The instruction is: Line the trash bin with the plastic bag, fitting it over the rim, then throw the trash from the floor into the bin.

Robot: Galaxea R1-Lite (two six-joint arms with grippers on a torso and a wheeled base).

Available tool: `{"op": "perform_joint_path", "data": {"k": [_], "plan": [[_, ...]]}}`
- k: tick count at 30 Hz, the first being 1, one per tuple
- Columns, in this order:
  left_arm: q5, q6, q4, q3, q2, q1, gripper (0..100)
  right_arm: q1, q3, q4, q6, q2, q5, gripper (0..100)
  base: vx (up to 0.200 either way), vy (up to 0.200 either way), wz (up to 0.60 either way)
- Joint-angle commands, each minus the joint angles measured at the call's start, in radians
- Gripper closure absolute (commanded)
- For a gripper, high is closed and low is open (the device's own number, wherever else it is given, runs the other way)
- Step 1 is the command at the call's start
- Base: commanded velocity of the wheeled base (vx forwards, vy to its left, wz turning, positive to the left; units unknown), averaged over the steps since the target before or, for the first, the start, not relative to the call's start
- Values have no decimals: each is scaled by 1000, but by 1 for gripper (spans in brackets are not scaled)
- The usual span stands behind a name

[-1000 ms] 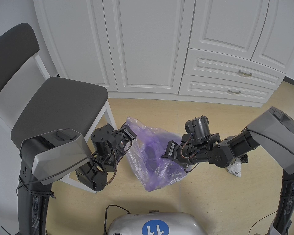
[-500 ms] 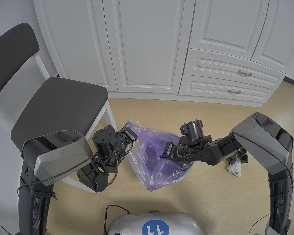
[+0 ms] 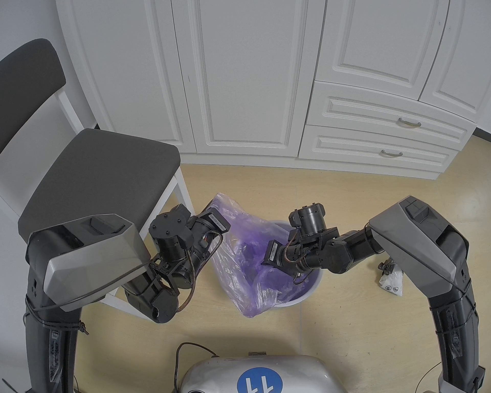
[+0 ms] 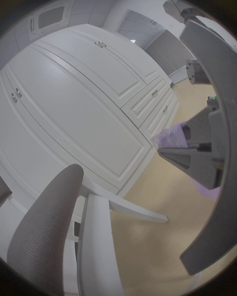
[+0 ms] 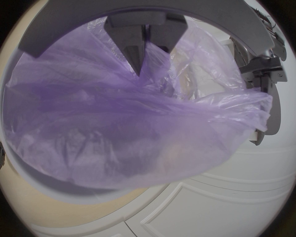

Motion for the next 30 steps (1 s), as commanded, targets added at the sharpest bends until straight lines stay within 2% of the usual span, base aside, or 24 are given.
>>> {"op": "perform_joint_path", "data": {"k": [1,11,23,30], "plan": [[-1,-2,1,9,-7,-15,100,-7,8,0,6,-8,0,100,0,0,0],[-3,-8,1,-20,75,-15,100,-43,182,-14,-24,-148,-6,100,0,0,0],[-3,-10,3,-32,112,-18,100,-113,243,-13,-70,-220,-6,100,0,0,0],[-6,-8,3,-37,124,-29,100,-172,294,0,-186,-292,-3,100,0,0,0]]}}
